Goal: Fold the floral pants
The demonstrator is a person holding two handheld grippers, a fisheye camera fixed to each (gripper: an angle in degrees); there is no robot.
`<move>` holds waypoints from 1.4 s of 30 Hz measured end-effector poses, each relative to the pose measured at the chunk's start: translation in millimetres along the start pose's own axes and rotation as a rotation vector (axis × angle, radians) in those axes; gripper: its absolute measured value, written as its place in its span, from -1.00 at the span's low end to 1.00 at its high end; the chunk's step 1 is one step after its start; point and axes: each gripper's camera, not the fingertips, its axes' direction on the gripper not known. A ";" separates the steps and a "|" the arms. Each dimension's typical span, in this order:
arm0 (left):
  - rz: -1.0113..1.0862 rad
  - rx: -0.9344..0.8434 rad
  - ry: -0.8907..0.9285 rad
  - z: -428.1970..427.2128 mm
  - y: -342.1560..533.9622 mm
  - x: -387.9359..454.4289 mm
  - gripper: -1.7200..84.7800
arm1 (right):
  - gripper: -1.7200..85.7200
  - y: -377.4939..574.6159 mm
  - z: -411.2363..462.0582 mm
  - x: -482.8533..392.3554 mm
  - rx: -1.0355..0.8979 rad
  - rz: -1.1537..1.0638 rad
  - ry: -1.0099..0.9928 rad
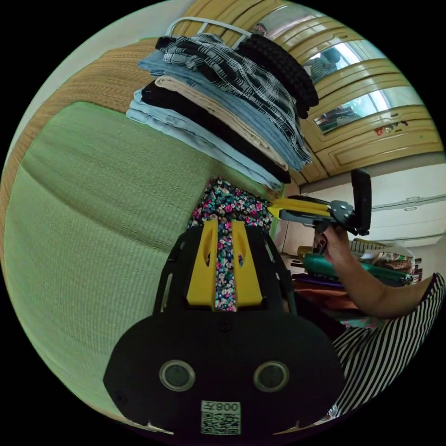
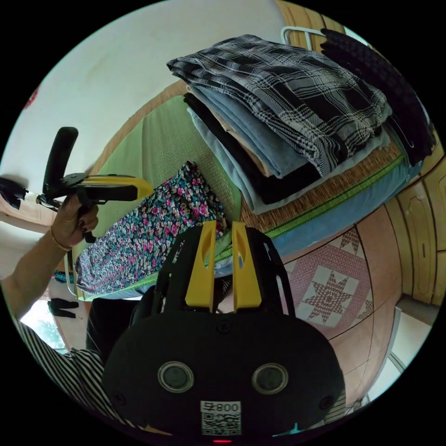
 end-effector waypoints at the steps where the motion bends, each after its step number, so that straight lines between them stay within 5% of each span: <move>1: -0.008 0.017 0.013 -11.2 7.6 8.0 -0.86 | -0.82 -1.2 -1.5 5.8 0.003 0.009 -0.022; 6: -0.157 0.066 -0.042 -73.9 94.0 21.5 -0.90 | -0.84 1.2 -14.4 10.5 0.038 -0.030 -0.023; 9: -0.424 0.130 -0.196 -127.8 177.2 8.2 -0.90 | -0.84 -1.1 -13.4 -3.8 0.031 -0.096 -0.088; 11: -0.665 0.174 -0.302 -167.2 238.8 -3.8 -0.91 | -0.84 -6.4 -6.5 -22.6 0.010 -0.165 -0.158; 17: -0.916 0.163 -0.373 -219.8 303.4 -20.0 -0.92 | -0.82 -29.3 44.8 -126.3 -0.146 -0.456 -0.377; 31: -0.866 0.385 -0.223 -341.3 372.5 80.5 -0.95 | -0.77 -76.8 189.7 -342.6 -0.373 -0.964 -0.451; 36: -0.846 0.420 -0.167 -377.0 379.6 101.5 -0.94 | -0.81 -69.7 246.9 -367.8 -0.505 -1.058 -0.327; 42: -0.879 0.595 0.011 -427.1 399.8 120.6 -0.86 | -0.93 -63.8 235.1 -361.2 -0.447 -1.110 -0.374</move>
